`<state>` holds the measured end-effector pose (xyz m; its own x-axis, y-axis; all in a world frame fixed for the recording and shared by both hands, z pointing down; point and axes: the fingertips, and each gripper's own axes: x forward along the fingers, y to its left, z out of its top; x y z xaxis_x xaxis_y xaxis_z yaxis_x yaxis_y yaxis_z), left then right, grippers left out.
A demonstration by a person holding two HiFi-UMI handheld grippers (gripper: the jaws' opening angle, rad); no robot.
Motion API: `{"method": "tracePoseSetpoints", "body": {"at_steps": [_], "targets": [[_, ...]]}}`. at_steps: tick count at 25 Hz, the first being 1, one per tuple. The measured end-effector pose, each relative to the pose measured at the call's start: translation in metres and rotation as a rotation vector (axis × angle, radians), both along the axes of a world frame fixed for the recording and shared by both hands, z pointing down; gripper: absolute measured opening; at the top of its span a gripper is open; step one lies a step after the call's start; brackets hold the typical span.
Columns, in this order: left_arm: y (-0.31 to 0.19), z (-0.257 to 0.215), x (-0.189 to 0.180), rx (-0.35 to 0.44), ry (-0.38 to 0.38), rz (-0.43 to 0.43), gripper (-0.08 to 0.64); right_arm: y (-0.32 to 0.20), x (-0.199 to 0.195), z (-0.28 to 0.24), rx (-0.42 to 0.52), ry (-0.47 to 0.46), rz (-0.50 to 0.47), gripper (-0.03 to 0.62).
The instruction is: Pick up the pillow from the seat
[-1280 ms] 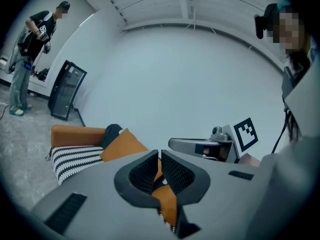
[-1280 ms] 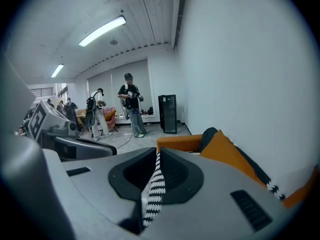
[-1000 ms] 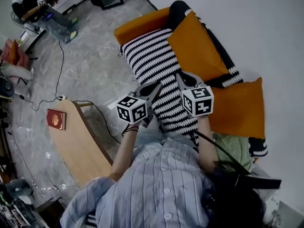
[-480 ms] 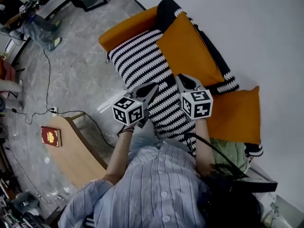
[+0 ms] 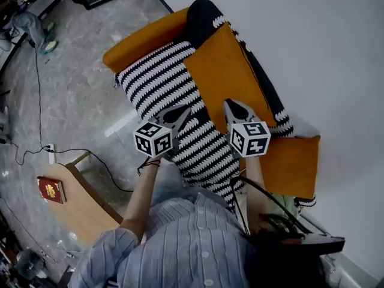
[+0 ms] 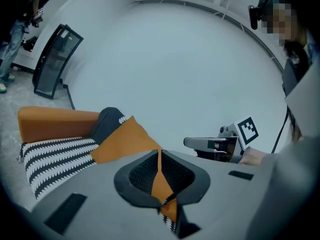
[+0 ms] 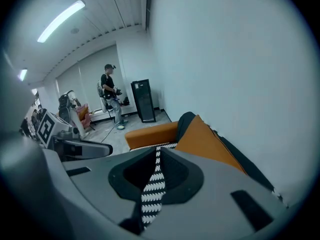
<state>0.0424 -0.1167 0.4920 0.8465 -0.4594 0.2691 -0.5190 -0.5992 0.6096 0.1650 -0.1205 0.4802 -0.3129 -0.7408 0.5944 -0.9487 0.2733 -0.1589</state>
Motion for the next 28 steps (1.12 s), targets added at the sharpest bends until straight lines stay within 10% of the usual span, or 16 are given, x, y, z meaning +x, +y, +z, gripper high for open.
{"method": "tracePoseSetpoints", "body": {"at_steps": [21, 28], "targets": [[-0.135, 0.117, 0.026, -0.111, 0.028, -0.018, 0.011, -0.209, 0.093, 0.085, -0.102, 0.115, -0.032, 0.041], [-0.142, 0.145, 0.034, -0.155, 0.021, -0.006, 0.011, -0.252, 0.109, 0.127, -0.195, 0.266, -0.111, 0.261]]}}
